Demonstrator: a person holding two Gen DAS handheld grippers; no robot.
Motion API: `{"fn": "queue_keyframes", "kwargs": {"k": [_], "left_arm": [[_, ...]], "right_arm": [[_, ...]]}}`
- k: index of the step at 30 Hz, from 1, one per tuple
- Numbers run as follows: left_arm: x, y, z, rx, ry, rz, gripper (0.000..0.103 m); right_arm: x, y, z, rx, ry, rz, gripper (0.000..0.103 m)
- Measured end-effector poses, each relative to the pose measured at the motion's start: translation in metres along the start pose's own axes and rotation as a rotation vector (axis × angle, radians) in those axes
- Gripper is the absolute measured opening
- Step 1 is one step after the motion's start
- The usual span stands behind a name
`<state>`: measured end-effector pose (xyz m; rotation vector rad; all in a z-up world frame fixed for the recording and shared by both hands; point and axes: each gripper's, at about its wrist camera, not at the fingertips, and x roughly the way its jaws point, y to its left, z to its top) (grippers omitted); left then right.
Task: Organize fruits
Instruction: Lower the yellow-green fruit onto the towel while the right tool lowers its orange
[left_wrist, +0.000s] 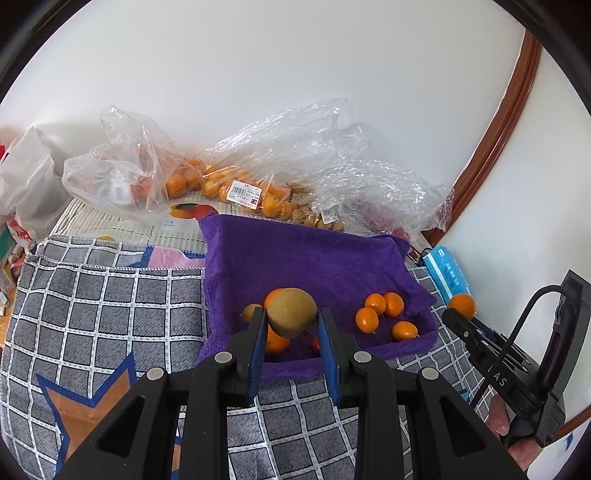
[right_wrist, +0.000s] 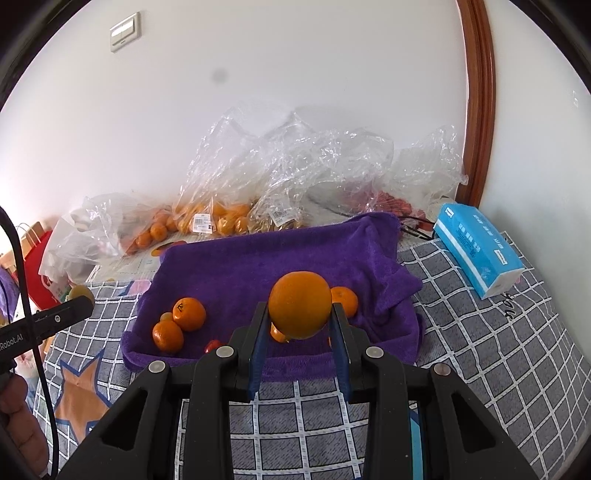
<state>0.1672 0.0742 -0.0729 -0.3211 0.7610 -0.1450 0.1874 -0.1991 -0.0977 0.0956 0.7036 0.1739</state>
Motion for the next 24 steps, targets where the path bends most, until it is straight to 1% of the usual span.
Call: {"fn": "queue_keyframes", "kwargs": {"k": [9, 16, 24], "left_arm": [[0.021, 0.006, 0.004, -0.016, 0.028, -0.007, 0.026], [0.035, 0.006, 0.006, -0.01, 0.046, -0.001, 0.026], [0.045, 0.033, 0.017, -0.061, 0.053, 0.032, 0.026]], "right_arm": [[0.018, 0.001, 0.002, -0.008, 0.015, -0.009, 0.032], [0.029, 0.0, 0.002, -0.009, 0.027, -0.007, 0.032], [0.04, -0.007, 0.009, -0.022, 0.014, -0.023, 0.032]]}}
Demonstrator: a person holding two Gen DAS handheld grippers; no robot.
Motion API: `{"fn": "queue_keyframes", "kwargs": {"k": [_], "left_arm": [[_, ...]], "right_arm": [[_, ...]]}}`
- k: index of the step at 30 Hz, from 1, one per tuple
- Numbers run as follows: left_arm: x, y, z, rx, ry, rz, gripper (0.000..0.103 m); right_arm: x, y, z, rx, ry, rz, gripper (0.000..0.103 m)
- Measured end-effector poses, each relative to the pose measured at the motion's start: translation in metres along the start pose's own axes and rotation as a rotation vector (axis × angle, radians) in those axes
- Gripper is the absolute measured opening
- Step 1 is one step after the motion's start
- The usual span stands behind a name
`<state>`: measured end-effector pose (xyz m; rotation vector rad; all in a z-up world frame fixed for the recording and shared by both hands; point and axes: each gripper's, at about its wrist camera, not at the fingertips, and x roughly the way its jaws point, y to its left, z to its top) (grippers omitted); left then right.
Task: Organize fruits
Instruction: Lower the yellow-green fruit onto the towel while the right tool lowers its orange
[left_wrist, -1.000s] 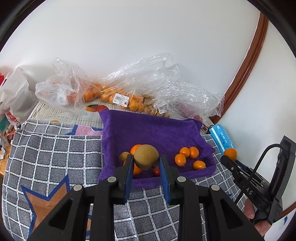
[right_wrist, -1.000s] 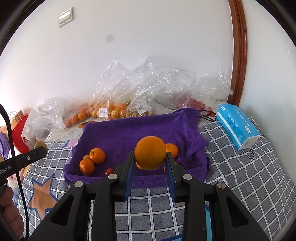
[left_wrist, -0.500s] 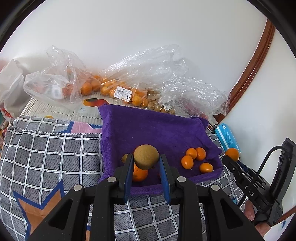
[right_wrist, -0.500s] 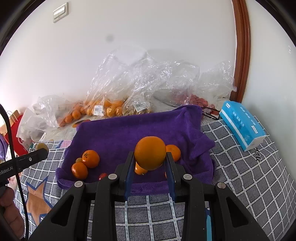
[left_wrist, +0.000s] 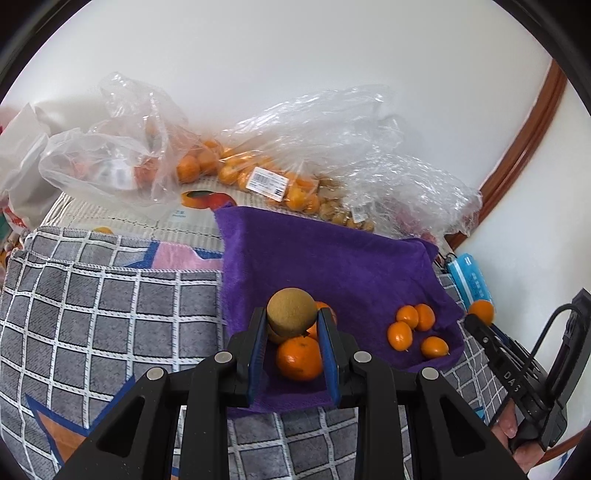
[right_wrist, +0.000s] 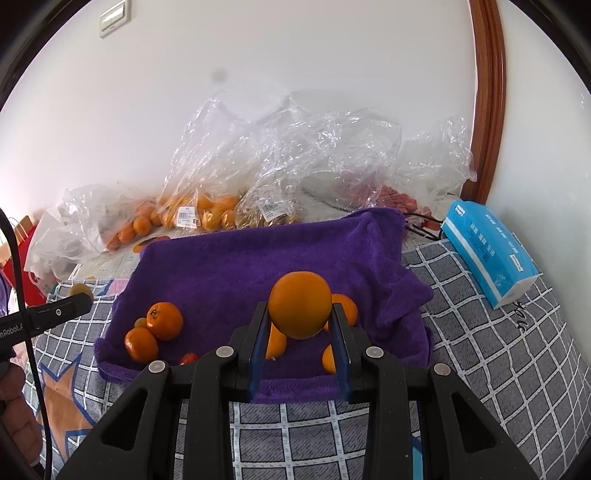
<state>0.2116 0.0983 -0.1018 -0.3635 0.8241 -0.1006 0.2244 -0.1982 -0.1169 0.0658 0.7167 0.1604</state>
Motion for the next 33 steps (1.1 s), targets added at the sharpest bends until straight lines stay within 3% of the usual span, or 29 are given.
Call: {"fn": "queue_keyframes", "kwargs": {"k": [15, 33], "left_arm": [[0.019, 0.0, 0.022, 0.017, 0.014, 0.025, 0.026], [0.054, -0.014, 0.043, 0.082, 0.034, 0.022, 0.026]], "right_arm": [[0.022, -0.002, 0.021, -0.029, -0.039, 0.003, 0.032], [0.065, -0.01, 0.03, -0.002, -0.012, -0.013, 0.032]]}}
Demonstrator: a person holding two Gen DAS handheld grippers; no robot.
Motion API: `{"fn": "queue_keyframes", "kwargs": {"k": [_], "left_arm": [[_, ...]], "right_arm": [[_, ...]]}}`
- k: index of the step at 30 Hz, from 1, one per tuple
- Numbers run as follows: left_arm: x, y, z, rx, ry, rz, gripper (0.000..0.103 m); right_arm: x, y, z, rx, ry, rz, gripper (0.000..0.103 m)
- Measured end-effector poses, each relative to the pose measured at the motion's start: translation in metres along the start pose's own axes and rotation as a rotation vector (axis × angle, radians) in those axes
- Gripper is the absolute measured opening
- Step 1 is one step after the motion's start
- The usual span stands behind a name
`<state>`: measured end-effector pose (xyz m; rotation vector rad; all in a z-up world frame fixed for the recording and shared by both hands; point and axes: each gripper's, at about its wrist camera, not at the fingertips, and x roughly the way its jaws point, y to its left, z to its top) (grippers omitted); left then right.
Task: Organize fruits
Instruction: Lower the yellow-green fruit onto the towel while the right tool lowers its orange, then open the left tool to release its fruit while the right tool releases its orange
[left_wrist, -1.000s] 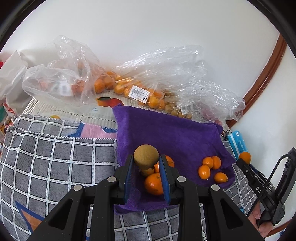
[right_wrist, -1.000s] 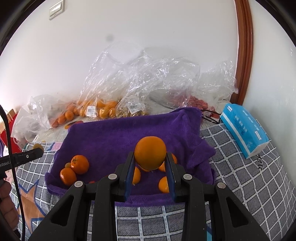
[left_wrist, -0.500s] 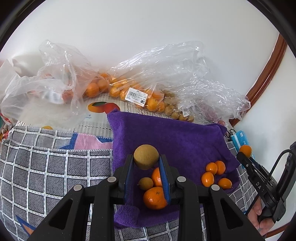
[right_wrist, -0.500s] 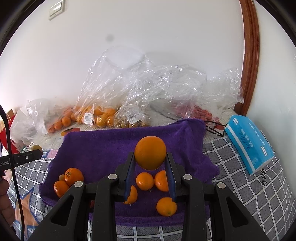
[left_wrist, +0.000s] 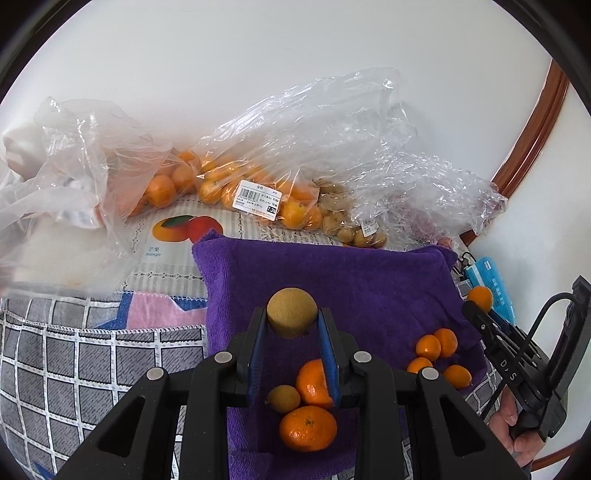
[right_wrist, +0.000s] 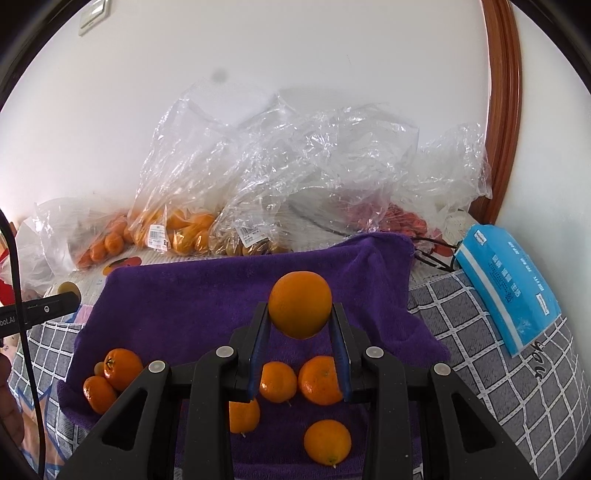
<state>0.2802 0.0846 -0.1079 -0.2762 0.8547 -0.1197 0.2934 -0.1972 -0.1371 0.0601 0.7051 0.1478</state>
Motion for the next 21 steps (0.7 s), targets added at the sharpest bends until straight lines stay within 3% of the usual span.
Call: {"fn": "queue_keyframes", "kwargs": {"k": [21], "left_arm": [[0.029, -0.006, 0.005, 0.029, 0.03, -0.011, 0.026]], "right_arm": [[0.033, 0.007, -0.004, -0.006, 0.042, 0.0, 0.032]]}}
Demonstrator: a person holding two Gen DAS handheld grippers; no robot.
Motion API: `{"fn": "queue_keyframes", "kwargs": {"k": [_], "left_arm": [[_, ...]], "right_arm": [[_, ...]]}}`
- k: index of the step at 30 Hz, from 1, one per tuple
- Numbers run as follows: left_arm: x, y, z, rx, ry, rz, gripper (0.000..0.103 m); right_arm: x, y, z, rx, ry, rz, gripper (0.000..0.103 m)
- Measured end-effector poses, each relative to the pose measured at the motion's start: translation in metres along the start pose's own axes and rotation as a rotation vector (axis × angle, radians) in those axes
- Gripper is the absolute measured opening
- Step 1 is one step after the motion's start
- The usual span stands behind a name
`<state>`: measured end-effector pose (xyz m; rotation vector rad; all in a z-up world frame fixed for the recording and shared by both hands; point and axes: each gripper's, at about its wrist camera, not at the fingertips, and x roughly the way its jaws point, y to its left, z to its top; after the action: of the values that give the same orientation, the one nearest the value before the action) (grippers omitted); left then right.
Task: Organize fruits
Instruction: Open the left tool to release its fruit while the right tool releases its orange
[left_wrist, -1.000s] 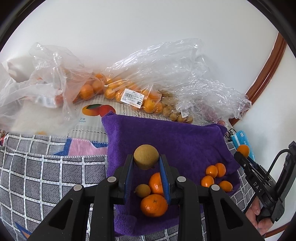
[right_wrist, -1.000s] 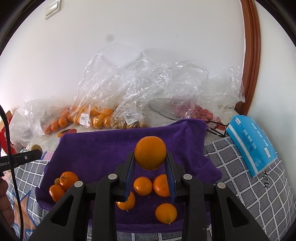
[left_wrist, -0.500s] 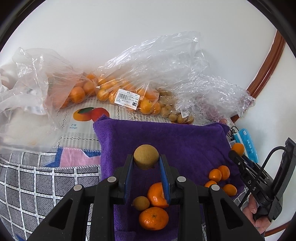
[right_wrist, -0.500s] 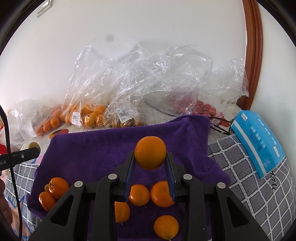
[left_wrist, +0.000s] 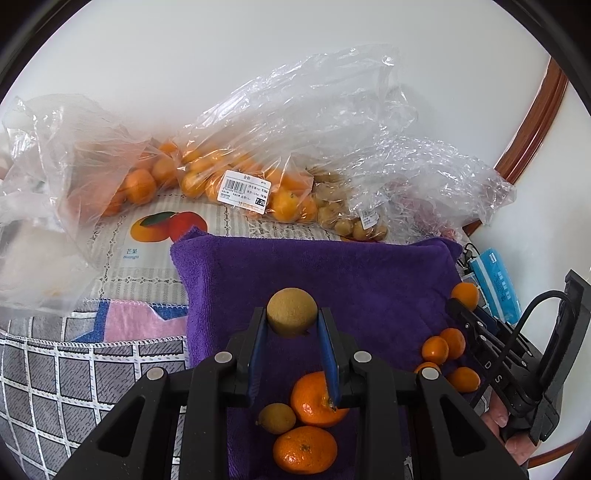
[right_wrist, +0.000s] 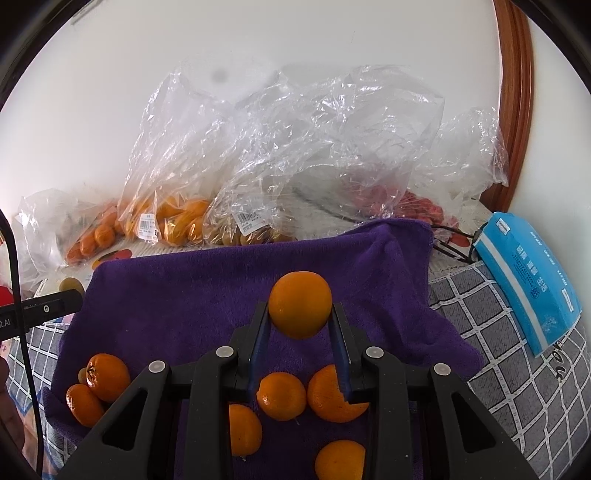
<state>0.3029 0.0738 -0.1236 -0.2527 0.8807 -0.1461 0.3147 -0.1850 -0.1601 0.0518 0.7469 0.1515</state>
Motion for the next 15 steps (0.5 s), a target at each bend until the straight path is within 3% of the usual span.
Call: {"fn": "queue_keyframes", "kwargs": {"k": [15], "left_arm": [[0.025, -0.009, 0.002, 0.026, 0.046, 0.008, 0.026]], "right_arm": [[0.018, 0.009, -0.003, -0.017, 0.032, 0.01, 0.032]]}}
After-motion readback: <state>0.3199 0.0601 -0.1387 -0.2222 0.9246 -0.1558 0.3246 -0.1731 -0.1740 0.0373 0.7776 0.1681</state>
